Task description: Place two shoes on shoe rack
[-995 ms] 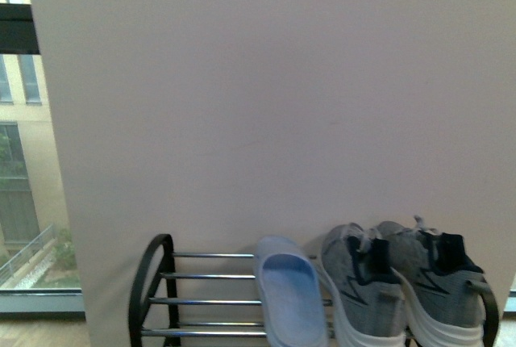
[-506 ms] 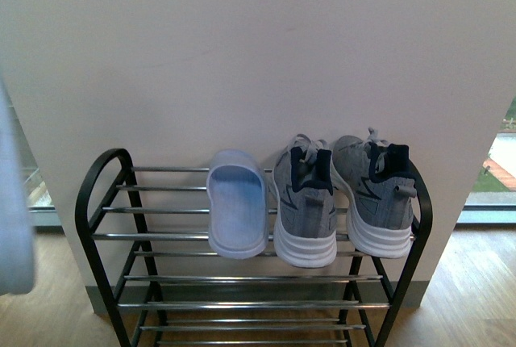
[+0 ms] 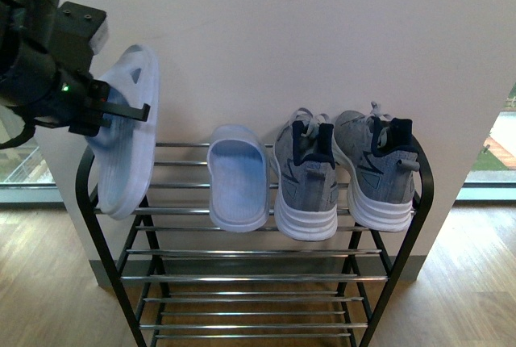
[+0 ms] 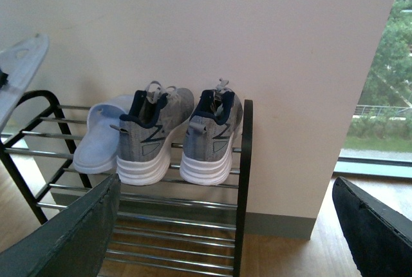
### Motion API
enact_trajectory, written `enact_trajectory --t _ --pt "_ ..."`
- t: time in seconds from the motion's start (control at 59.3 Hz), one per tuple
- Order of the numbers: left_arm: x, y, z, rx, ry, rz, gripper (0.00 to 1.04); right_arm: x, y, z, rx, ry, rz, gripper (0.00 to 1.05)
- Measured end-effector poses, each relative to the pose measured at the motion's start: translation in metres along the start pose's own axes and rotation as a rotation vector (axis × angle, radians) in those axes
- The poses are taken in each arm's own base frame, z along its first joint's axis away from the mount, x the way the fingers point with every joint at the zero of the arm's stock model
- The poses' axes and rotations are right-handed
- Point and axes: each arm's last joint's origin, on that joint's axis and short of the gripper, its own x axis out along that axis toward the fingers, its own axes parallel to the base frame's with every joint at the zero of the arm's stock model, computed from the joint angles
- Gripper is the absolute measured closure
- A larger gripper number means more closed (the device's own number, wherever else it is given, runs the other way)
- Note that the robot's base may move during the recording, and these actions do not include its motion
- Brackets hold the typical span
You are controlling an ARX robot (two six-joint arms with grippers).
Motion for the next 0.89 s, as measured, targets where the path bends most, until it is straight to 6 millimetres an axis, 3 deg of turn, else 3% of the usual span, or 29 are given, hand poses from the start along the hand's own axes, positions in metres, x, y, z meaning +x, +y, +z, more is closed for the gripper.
enact_trajectory --t 0.101,0.287,0.54,0.894 --pt "0.027 -0.006 0.006 0.061 0.028 0.018 1.03 0.0 0.0 0.0 0.0 0.0 0.0 0.09" --pt "0.059 -0.014 -0.008 0.152 0.086 0.031 1.03 0.0 0.0 0.0 0.0 0.0 0.0 0.09" --pt "0.081 -0.019 -0.012 0.197 0.102 0.05 1.03 0.0 0.0 0.0 0.0 0.0 0.0 0.09" --pt "0.088 -0.026 -0.009 0.226 0.079 0.011 0.5 0.0 0.0 0.0 0.0 0.0 0.0 0.09"
